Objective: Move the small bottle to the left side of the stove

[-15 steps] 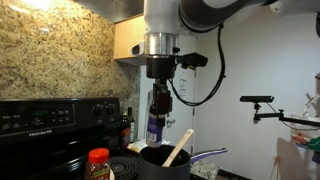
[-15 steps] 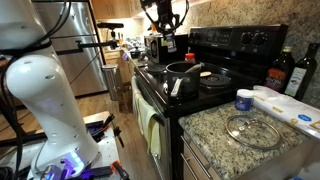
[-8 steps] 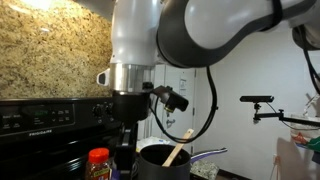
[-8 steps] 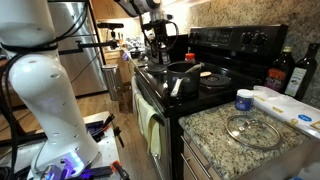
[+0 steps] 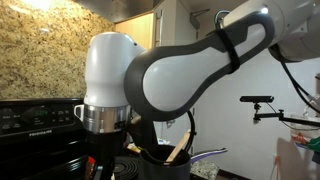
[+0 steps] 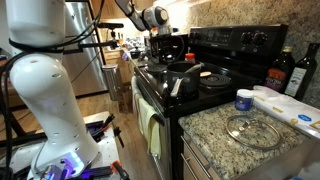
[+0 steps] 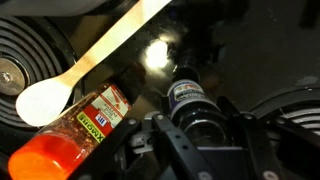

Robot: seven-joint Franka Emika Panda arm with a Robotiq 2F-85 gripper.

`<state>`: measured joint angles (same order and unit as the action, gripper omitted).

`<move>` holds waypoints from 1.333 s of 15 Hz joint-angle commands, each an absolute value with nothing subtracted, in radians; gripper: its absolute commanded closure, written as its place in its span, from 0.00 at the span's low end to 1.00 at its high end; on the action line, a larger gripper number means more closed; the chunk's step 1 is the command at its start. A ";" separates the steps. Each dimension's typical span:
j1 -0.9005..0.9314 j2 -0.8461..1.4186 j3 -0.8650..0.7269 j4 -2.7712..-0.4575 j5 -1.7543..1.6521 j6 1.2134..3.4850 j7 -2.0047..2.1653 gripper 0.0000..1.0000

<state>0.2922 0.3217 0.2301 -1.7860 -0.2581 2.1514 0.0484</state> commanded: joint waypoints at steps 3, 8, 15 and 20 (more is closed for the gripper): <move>0.306 0.344 0.214 -1.758 -0.260 2.147 0.046 0.51; 0.303 0.365 0.206 -1.729 -0.257 2.126 0.035 0.76; 0.307 0.421 0.189 -1.692 -0.273 2.137 0.028 0.76; 0.310 0.453 0.178 -1.652 -0.272 2.128 0.029 0.76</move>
<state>0.2968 0.4243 0.1908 -1.6951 -0.2637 2.1493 0.0457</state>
